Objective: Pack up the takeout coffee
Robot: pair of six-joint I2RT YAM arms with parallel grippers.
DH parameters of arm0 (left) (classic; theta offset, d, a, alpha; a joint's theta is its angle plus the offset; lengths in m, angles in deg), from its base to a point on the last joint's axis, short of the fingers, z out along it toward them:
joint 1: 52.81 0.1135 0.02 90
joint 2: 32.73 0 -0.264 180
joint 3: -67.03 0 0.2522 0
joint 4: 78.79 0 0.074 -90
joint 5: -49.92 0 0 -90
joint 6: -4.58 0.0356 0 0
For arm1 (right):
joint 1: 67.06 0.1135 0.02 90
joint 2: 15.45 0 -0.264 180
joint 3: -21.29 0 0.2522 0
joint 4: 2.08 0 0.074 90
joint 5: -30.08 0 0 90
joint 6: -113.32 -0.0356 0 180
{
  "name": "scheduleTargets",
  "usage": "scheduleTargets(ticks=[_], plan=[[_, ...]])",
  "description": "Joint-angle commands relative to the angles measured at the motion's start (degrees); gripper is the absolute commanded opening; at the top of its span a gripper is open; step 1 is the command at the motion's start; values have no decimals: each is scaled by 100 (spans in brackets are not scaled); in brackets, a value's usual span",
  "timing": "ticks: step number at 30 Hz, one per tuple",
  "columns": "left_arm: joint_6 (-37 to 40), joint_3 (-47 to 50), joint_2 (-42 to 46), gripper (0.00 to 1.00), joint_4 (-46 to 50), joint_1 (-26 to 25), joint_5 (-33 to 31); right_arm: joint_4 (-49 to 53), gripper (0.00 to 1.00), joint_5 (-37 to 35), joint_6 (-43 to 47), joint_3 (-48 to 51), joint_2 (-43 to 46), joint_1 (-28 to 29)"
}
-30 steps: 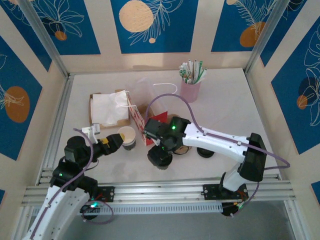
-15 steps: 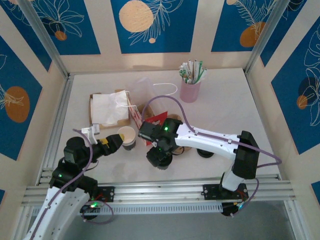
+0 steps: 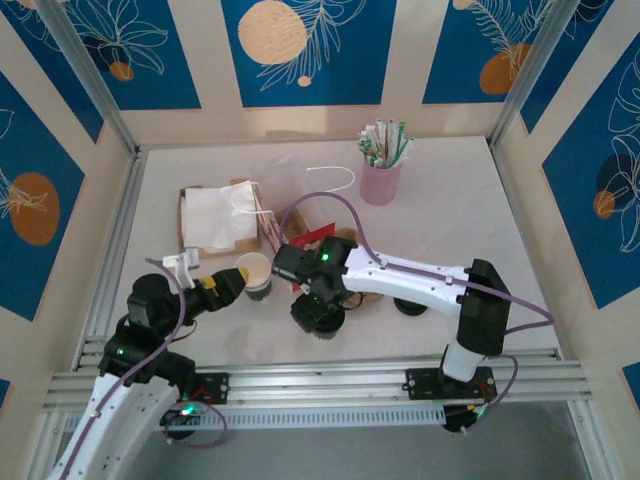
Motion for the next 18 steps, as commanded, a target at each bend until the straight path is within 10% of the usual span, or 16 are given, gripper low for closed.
scheduleTargets(ticks=[1,18], plan=[[164,-30,53,100,5,17,87,37,85,51,-5,-96,-48,27],[142,-22,57,100,-34,17,103,-8,80,131,-41,25,-90,12]])
